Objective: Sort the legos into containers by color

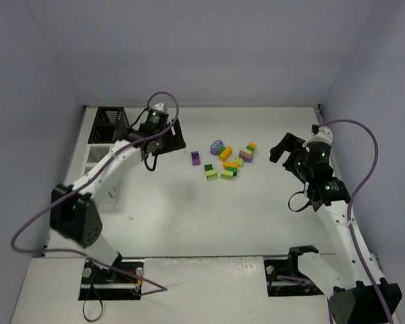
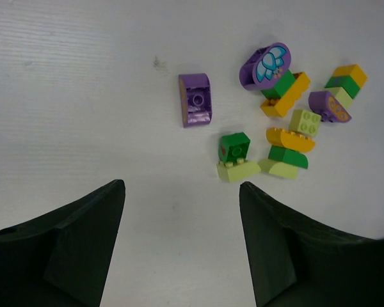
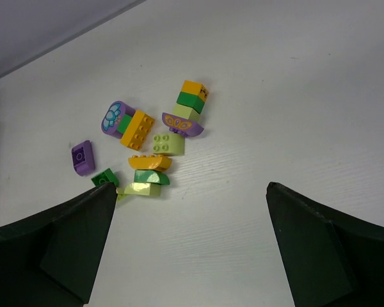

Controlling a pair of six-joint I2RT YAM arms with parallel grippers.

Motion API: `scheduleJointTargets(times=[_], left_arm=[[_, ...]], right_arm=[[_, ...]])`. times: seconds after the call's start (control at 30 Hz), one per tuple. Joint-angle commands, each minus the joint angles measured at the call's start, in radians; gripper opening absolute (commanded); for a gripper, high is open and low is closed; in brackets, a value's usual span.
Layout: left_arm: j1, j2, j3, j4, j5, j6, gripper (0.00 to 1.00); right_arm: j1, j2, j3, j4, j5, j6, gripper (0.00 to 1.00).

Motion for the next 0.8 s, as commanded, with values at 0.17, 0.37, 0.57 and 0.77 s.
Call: scheduleJointTargets(times=[0.17,0.37,0.57,0.77], left_arm=[[-0.080,0.341,0.284,0.026,-0.134,-0.071,0.64],[-0.105,0.516,0.422,-0.020,-0.207,-0.080,0.64],[-0.106,0.624,0.508,-0.068,-0.253,-0.086,0.64],[-0.112,0.685,0.548,-0.093,-0.269,-0.072,0.57]], right_arm=[[0.033,0.003,-0.022,0.086,0.020,-0.033,1.00],[0.042,0.015,-0.045,0.099,-0.007,-0.045,1.00],[0.051,0.018,-0.051,0.103,-0.021,-0.050,1.00],[0.053,0.020,-0.057,0.109,-0.024,-0.050,1.00]])
